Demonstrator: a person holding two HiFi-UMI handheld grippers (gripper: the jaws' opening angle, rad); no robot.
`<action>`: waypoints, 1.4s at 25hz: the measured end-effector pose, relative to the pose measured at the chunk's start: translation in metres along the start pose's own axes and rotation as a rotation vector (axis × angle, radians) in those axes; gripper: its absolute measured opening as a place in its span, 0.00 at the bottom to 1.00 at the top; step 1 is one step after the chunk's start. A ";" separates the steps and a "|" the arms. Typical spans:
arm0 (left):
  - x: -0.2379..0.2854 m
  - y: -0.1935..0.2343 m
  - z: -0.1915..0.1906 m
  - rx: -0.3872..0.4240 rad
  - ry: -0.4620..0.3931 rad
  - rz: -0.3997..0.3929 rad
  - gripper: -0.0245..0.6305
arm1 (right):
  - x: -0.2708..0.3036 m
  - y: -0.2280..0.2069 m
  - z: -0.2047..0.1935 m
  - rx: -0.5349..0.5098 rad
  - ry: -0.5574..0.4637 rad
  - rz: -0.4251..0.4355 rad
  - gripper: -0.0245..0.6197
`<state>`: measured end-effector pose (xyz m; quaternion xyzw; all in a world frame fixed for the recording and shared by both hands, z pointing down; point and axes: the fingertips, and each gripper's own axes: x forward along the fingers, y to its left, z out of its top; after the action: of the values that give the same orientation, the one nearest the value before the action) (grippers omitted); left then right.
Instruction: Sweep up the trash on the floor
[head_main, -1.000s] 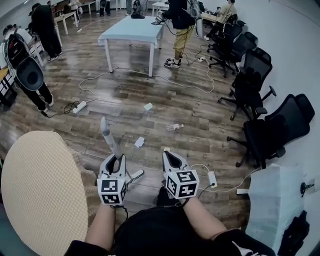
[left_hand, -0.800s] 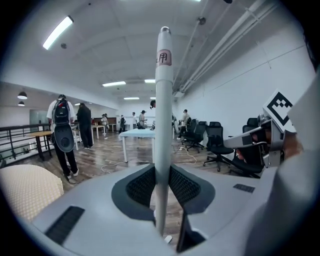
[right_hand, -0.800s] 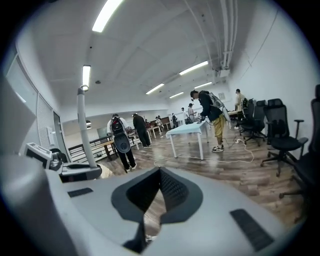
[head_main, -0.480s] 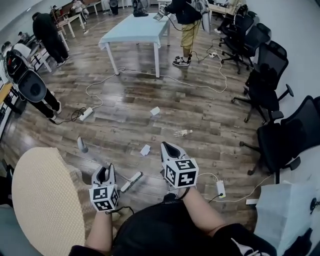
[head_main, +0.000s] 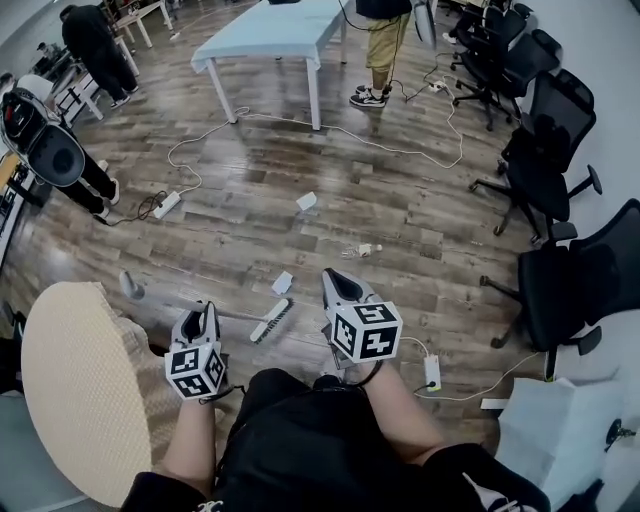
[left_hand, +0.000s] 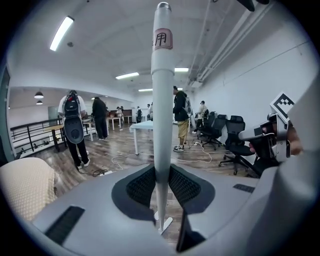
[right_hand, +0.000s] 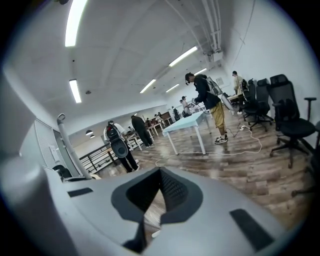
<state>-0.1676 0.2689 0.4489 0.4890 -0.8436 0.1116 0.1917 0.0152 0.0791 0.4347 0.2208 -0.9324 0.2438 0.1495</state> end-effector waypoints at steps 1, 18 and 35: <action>0.004 -0.006 0.002 0.012 -0.002 -0.012 0.17 | -0.001 -0.005 0.000 0.003 0.001 0.002 0.06; 0.097 0.026 0.004 -0.140 0.111 0.046 0.17 | -0.029 -0.071 -0.003 0.068 -0.006 -0.200 0.06; 0.210 0.097 -0.072 -0.100 0.320 0.002 0.17 | 0.041 -0.057 -0.014 0.061 0.186 -0.346 0.06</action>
<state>-0.3307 0.1797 0.6052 0.4540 -0.8072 0.1463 0.3477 0.0103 0.0279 0.4840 0.3587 -0.8549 0.2622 0.2679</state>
